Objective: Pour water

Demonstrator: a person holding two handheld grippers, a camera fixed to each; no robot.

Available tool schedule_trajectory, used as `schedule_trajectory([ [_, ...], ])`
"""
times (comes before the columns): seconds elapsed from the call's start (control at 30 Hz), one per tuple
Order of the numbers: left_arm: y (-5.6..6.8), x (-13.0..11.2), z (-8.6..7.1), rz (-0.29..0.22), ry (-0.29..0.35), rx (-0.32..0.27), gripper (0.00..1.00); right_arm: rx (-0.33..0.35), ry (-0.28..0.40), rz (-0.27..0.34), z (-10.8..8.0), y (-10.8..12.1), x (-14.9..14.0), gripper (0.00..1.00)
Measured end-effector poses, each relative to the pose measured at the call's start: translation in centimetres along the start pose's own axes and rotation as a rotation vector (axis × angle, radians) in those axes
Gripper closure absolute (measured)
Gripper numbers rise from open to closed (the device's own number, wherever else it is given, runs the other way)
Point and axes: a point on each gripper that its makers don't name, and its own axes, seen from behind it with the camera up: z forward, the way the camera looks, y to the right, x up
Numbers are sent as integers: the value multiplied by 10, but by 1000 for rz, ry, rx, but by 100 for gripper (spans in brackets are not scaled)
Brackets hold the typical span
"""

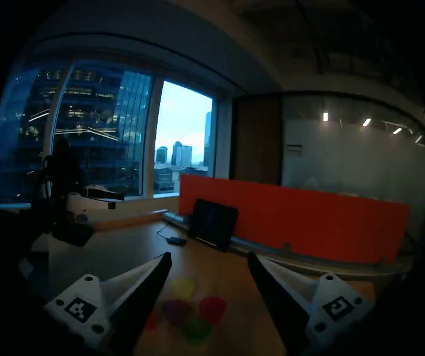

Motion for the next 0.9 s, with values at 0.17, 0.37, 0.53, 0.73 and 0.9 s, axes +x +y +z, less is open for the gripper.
schedule_trajectory([
  [0.17, 1, -16, 2, 10, -26, -24, 0, 38, -29, 3, 1, -5, -12, 1],
  [0.37, 4, -33, 3, 14, -49, -55, 0, 73, -65, -10, 3, -6, -30, 1],
  [0.53, 2, -51, 5, 9, -76, -68, 0, 103, -100, -34, 6, -9, -46, 1],
  [0.73, 1, -72, 5, 7, -106, -86, 0, 138, -152, -52, 10, -11, -68, 1],
  [0.9, 4, -92, 6, 2, -133, -107, 0, 166, -198, -77, 15, -13, -90, 1],
])
